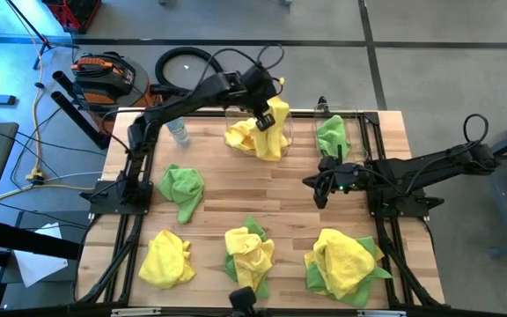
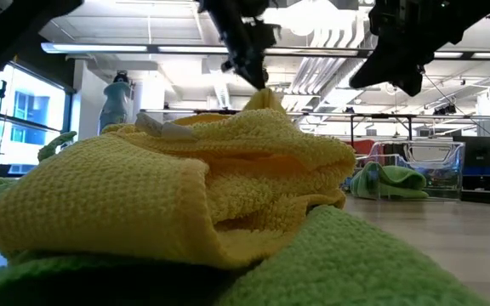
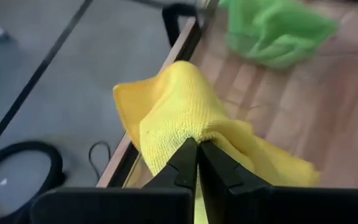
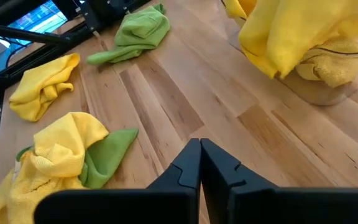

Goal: Sort microfiber towel by color & place in baskets
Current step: Put the top left yellow microfiber cloth into the left transparent bin

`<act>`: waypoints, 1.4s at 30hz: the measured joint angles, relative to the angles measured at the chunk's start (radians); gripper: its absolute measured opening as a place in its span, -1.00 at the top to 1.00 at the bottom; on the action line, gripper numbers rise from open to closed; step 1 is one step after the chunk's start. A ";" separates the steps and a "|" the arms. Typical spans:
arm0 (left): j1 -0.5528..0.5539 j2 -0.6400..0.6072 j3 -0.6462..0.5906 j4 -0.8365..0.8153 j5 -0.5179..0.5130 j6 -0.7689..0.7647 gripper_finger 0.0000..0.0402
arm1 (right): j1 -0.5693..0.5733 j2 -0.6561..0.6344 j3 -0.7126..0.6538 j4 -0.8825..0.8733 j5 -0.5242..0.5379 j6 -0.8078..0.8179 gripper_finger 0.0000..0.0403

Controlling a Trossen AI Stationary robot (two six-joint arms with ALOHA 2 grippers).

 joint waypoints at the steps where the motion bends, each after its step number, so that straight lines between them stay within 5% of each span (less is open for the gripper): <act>1: 0.004 0.013 0.000 0.002 -0.010 -0.004 1.00 | 0.000 0.000 0.000 -0.002 0.000 -0.002 0.99; 12: 0.002 0.148 0.000 0.000 0.193 -0.033 1.00 | -0.002 0.001 0.000 -0.011 0.001 -0.003 1.00; 24: -0.006 0.291 0.000 0.025 0.179 -0.030 0.99 | -0.002 0.001 0.000 -0.013 0.002 0.031 1.00; 36: -0.003 0.303 0.000 0.029 0.151 -0.030 0.45 | -0.002 0.002 0.000 -0.017 0.001 0.033 1.00; 42: -0.004 0.247 0.056 -0.055 0.113 0.022 0.37 | -0.002 0.002 0.000 -0.023 0.000 0.032 1.00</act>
